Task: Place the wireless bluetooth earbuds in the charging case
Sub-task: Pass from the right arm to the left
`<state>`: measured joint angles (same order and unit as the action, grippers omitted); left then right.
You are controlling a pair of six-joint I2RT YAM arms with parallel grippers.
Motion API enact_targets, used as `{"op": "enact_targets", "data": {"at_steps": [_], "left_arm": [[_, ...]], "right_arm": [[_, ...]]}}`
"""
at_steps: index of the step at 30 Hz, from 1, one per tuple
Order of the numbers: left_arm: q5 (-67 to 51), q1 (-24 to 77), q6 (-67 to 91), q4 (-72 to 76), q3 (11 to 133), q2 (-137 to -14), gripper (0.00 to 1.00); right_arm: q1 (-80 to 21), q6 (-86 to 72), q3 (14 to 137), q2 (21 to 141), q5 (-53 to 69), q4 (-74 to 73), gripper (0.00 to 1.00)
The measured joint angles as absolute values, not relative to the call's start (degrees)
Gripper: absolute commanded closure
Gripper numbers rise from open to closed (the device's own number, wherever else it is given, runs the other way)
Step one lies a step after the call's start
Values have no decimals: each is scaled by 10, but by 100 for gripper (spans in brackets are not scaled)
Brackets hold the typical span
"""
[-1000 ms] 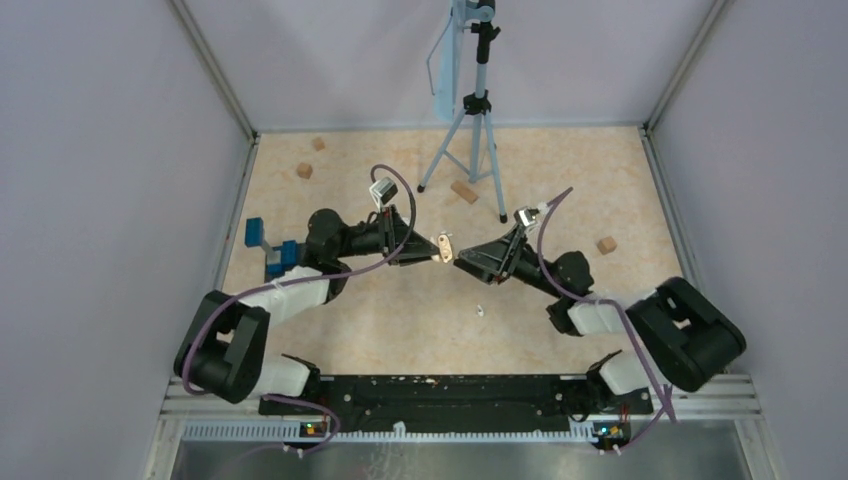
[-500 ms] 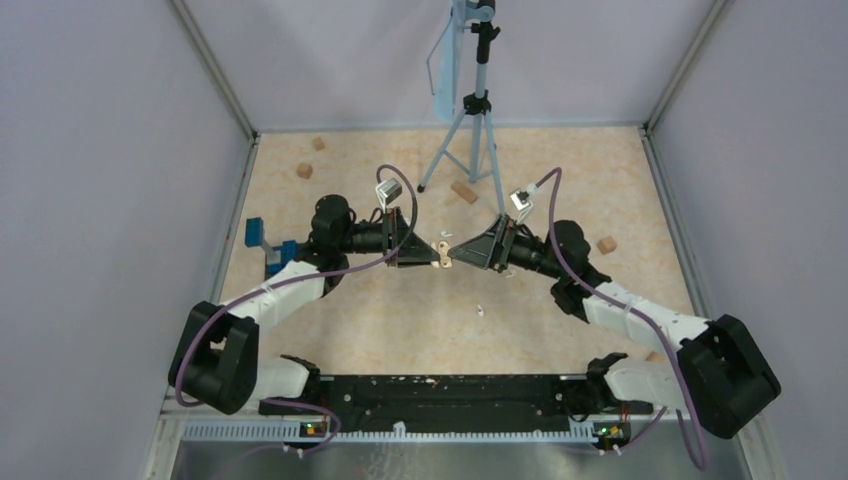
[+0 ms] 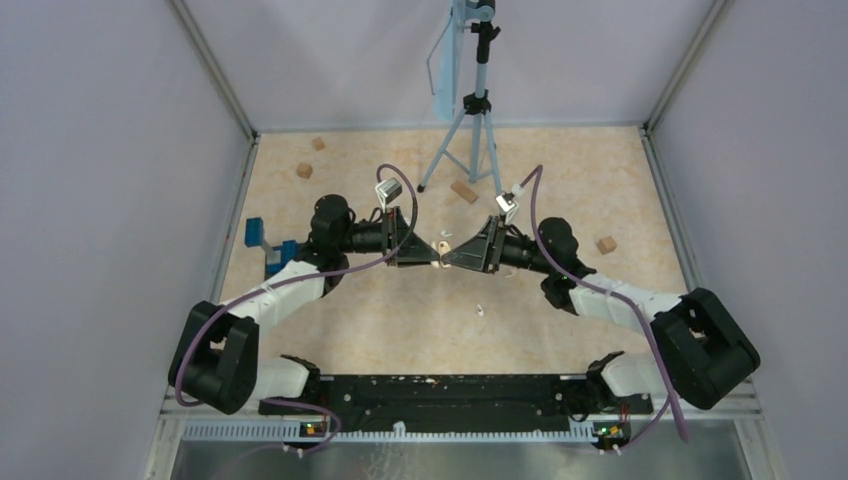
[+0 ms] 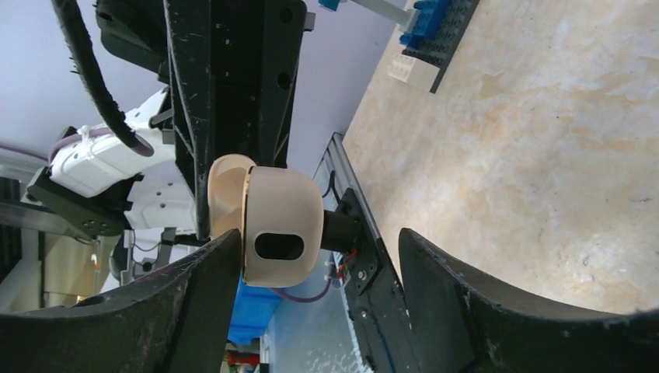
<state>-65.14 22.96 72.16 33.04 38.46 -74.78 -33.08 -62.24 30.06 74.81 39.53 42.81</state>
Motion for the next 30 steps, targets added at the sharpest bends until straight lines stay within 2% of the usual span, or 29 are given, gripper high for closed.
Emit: {"op": "enact_targets", "data": {"at_steps": [4, 7, 9, 11, 12, 14, 16, 30], "left_arm": [[-651, 230, 723, 331, 385, -748, 100], [-651, 230, 722, 331, 385, -748, 100], [-651, 229, 722, 330, 383, -748, 99], [-652, 229, 722, 335, 383, -748, 83], [-652, 229, 723, 337, 383, -748, 71], [-651, 228, 724, 341, 382, -747, 46], [-651, 229, 722, 343, 380, -746, 37], [-608, 230, 714, 314, 371, -719, 38]], "right_arm": [[-331, -638, 301, 756, 403, 455, 46], [-331, -657, 301, 764, 406, 485, 71], [-331, -666, 301, 768, 408, 502, 83], [-331, -674, 300, 771, 408, 507, 93], [-331, -677, 300, 773, 408, 510, 96], [-331, -682, 300, 775, 409, 514, 98], [-331, -685, 300, 775, 408, 519, 100], [-331, -693, 300, 775, 404, 540, 100]]}}
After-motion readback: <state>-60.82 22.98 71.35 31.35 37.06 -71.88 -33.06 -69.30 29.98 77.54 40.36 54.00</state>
